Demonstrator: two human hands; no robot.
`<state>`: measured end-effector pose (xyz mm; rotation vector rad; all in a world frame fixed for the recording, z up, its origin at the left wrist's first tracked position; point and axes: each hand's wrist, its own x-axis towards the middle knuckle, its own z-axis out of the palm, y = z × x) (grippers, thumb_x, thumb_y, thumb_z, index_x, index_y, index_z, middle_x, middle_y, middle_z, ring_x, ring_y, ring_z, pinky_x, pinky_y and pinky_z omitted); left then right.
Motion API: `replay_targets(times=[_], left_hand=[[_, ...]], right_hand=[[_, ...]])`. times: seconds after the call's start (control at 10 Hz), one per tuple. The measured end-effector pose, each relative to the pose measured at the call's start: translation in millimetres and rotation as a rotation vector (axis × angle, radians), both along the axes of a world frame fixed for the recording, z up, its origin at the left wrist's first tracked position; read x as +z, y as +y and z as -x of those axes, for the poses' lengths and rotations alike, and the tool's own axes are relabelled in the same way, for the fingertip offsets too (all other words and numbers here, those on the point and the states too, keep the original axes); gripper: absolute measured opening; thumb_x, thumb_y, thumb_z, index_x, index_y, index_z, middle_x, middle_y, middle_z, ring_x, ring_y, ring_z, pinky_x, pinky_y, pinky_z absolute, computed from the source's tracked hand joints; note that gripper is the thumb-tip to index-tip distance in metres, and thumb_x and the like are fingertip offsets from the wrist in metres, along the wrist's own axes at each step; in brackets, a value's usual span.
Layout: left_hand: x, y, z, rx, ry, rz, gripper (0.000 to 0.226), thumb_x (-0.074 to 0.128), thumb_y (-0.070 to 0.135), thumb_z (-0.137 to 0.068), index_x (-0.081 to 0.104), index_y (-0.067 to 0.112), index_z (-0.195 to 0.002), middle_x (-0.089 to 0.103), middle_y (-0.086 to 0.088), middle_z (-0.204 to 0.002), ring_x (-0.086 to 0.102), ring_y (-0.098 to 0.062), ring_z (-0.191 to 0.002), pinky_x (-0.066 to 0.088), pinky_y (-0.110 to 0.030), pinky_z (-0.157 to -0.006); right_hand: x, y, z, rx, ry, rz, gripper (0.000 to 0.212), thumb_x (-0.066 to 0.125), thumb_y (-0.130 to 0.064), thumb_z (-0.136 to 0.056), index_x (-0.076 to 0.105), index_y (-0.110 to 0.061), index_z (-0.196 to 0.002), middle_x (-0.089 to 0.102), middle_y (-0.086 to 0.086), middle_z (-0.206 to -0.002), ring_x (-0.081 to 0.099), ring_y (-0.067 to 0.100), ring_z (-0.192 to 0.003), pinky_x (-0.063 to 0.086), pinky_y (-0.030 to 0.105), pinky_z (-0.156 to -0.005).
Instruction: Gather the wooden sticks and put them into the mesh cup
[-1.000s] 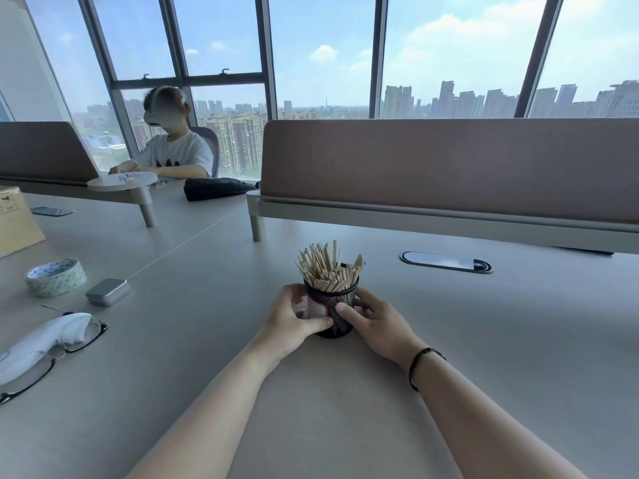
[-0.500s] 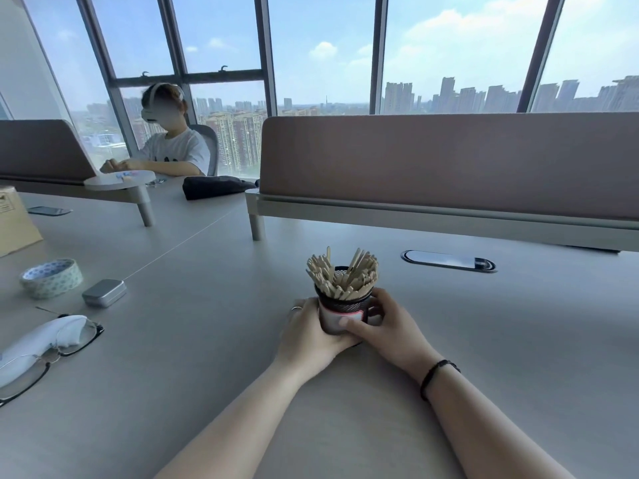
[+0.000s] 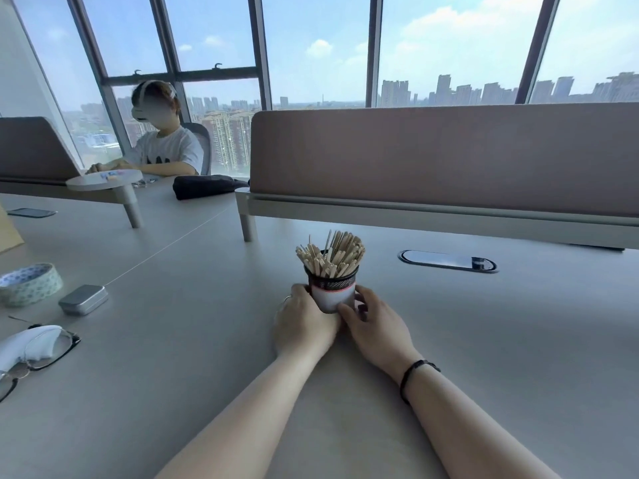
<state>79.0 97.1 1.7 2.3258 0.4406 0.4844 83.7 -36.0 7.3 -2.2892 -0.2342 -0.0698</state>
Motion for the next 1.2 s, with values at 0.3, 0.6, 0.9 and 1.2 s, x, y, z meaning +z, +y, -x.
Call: replay_targets(times=[0.3,0.6,0.9,1.2], left_hand=[[-1.5,4.8,-106.9,-0.009,0.028,-0.099,0.068,0.06,0.062,-0.071,0.049,0.011,-0.116,0.065,-0.01,-0.116,0.048,-0.031,-0.12,0.049,-0.042,-0.089],[-2.4,7.3,-156.1,-0.017,0.091,-0.087,0.071,0.064,0.062,-0.061,0.044,0.017,-0.112,0.061,-0.006,-0.113,0.053,-0.029,-0.117,0.049,-0.041,-0.09],[-0.2,6.3,-130.0,-0.081,0.147,-0.143,0.104,0.057,0.057,-0.084,0.004,0.002,-0.155,0.046,-0.019,-0.147,0.038,-0.036,-0.136,0.036,-0.044,-0.11],[-8.2,-4.0,-26.2,-0.21,-0.073,0.0,0.031,0.061,0.03,-0.091,0.067,0.02,-0.12,0.071,0.001,-0.115,0.062,-0.016,-0.11,0.044,-0.024,-0.085]], right_hand=[[-7.1,-4.9,-9.1,-0.033,-0.01,-0.12,0.062,0.064,-0.048,-0.087,0.036,-0.042,-0.142,0.054,-0.019,-0.134,0.056,0.001,-0.112,0.046,0.027,-0.093],[-16.8,0.7,-17.7,0.035,-0.088,-0.024,0.062,0.06,-0.057,-0.083,0.03,-0.051,-0.137,0.048,-0.029,-0.133,0.05,-0.002,-0.12,0.044,0.026,-0.098],[-10.4,-1.8,-12.5,0.024,-0.072,-0.047,0.053,0.064,-0.049,-0.086,0.041,-0.046,-0.133,0.052,-0.026,-0.117,0.053,-0.004,-0.111,0.043,0.023,-0.093],[-7.6,-15.3,10.2,0.01,0.001,-0.091,0.022,0.067,-0.041,-0.086,0.068,-0.032,-0.106,0.071,-0.018,-0.097,0.065,-0.003,-0.092,0.053,0.026,-0.085]])
